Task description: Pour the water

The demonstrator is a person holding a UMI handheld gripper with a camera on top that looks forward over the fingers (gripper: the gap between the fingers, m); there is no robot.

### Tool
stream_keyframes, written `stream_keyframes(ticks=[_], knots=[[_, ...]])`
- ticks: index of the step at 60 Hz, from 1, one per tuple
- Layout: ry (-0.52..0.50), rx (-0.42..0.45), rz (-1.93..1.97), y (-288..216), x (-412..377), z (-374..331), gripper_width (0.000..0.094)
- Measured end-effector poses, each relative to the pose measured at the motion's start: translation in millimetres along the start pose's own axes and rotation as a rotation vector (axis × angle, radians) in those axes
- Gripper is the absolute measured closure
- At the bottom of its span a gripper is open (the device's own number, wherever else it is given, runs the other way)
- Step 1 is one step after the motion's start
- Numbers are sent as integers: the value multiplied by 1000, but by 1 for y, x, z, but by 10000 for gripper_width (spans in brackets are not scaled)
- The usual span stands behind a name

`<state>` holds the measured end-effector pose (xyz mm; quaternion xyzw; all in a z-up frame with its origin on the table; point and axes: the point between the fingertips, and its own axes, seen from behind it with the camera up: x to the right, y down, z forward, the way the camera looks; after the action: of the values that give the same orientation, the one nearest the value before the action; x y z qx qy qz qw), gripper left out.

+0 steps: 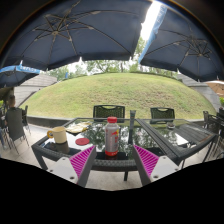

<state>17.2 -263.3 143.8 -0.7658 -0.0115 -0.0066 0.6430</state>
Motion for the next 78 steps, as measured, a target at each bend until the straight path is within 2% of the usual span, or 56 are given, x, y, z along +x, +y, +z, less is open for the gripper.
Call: stream_keyframes(ticks=[20,26,34,45,57,60,63,64,78], knots=[[-24,-22,4,5,3,30,178],[-31,-1,-26,1,-3,63,179],[-18,-27,-30,8,-6,121,181],[9,-10,1,8,-1,194,177],[11,15,-2,0,0,244,182],[0,18,-6,0,-1,250,217],[-2,20,-22,1,-1,256,355],[-1,20,-25,3,-1,258,371],[4,58,3,-3,-1,260,414]])
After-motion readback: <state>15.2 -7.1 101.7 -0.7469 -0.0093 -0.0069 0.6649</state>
